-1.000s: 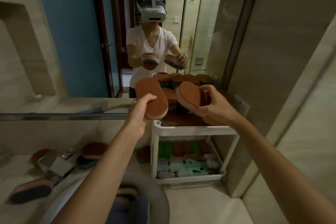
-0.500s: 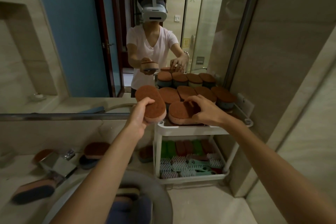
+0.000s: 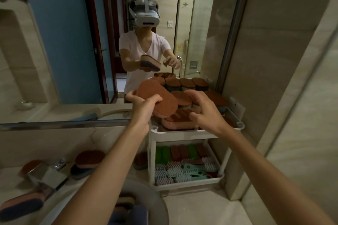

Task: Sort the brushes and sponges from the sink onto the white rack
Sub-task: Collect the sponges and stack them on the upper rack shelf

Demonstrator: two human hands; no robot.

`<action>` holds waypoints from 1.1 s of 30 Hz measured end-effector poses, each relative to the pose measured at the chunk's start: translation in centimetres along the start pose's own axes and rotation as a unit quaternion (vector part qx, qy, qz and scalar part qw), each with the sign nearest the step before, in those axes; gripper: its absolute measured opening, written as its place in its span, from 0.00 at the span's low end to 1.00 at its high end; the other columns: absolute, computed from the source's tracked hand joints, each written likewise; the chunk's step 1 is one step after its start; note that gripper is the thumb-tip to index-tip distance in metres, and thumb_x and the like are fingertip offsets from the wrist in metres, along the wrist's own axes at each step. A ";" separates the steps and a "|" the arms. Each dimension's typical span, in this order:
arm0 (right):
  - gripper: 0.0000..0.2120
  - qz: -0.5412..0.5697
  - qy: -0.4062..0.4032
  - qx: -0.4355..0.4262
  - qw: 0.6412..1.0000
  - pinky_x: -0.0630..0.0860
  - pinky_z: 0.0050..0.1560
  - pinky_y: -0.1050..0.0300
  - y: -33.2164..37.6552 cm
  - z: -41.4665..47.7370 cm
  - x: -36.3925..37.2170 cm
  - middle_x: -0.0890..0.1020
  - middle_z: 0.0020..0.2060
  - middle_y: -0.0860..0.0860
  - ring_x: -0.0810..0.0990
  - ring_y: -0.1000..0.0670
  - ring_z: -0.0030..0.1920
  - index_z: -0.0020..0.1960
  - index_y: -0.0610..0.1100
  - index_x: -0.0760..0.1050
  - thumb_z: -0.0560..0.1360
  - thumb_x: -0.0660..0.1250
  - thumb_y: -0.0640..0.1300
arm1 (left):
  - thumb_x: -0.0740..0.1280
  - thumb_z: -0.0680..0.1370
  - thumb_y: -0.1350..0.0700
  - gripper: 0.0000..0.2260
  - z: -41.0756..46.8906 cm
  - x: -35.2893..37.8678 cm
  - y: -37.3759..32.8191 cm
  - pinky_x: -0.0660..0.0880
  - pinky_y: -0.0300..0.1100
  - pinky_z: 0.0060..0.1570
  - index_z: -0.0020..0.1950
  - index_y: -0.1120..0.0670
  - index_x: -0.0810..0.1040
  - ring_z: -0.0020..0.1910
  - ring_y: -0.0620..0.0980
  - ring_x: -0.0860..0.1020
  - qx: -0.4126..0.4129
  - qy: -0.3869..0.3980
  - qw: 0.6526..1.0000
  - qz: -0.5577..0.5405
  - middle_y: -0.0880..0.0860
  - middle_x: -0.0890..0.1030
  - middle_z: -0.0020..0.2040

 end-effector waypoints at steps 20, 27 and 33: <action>0.35 -0.171 -0.002 0.109 0.979 0.70 0.54 0.53 -7.2 -1.5 -4.4 0.72 0.61 0.42 0.72 0.41 0.59 0.71 0.52 0.57 0.70 0.71 0.50 | 0.54 0.81 0.56 0.17 -1.4 6.0 3.5 0.64 0.49 0.69 0.70 0.53 0.68 0.69 0.51 0.68 0.293 0.181 0.773 0.533 0.52 0.69 0.70; 0.31 -0.185 0.048 0.119 0.974 0.72 0.61 0.47 -8.0 -1.5 -2.7 0.66 0.64 0.41 0.69 0.38 0.62 0.70 0.54 0.59 0.72 0.69 0.47 | 0.52 0.82 0.53 0.18 -1.2 5.0 5.1 0.53 0.45 0.73 0.71 0.50 0.68 0.73 0.49 0.63 0.292 0.172 0.727 0.598 0.52 0.67 0.73; 0.29 -0.201 0.065 0.121 0.970 0.69 0.64 0.47 -8.0 -1.4 -2.3 0.65 0.67 0.41 0.67 0.38 0.65 0.71 0.53 0.59 0.73 0.65 0.44 | 0.52 0.82 0.53 0.18 -1.2 5.0 5.4 0.52 0.42 0.72 0.71 0.50 0.68 0.73 0.48 0.62 0.302 0.166 0.730 0.589 0.52 0.67 0.73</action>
Point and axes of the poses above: each hand's wrist, its own z-axis towards the middle knuckle, its own x-axis out of the palm, y = z × x, the point moved 1 cm from there along z, towards the middle knuckle
